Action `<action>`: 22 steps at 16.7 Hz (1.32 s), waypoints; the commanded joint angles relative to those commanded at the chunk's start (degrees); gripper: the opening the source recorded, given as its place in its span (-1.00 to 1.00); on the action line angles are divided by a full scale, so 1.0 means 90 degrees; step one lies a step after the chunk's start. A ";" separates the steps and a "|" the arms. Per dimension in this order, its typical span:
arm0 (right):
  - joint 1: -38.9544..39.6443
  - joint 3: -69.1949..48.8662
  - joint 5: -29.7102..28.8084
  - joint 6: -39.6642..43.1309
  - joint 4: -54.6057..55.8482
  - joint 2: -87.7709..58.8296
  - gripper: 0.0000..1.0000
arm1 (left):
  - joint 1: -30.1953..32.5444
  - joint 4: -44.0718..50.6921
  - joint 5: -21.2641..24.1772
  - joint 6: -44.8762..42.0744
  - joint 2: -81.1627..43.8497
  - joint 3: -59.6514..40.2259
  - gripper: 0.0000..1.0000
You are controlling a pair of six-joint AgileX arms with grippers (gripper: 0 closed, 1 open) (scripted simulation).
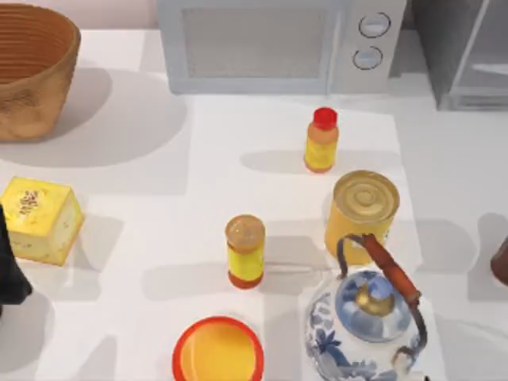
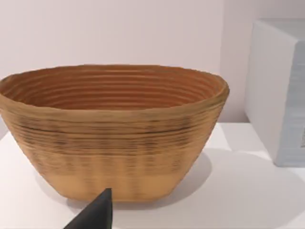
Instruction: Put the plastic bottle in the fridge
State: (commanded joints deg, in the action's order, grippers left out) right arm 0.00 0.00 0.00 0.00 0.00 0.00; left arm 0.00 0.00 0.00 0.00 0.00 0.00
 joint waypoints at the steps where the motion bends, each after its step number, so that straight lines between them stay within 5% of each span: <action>1: 0.0000 0.0000 0.0000 0.0000 0.0000 0.0000 1.00 | 0.0000 0.0000 0.0000 0.0000 0.0000 0.0000 1.00; 4: -0.0108 -0.0058 0.0188 0.0137 0.0129 -0.0202 1.00 | 0.0000 0.0000 0.0000 0.0000 0.0000 0.0000 1.00; 8: -0.0703 -0.0344 0.1225 0.0845 0.0802 -0.1405 1.00 | 0.0000 0.0000 0.0000 0.0000 0.0000 0.0000 1.00; 22: -0.3866 -0.1325 0.7536 0.4151 0.3951 -0.9175 1.00 | 0.0000 0.0000 0.0000 0.0000 0.0000 0.0000 1.00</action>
State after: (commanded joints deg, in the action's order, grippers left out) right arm -34.80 -11.93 67.82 37.36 35.56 -82.57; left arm 0.00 0.00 0.00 0.00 0.00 0.00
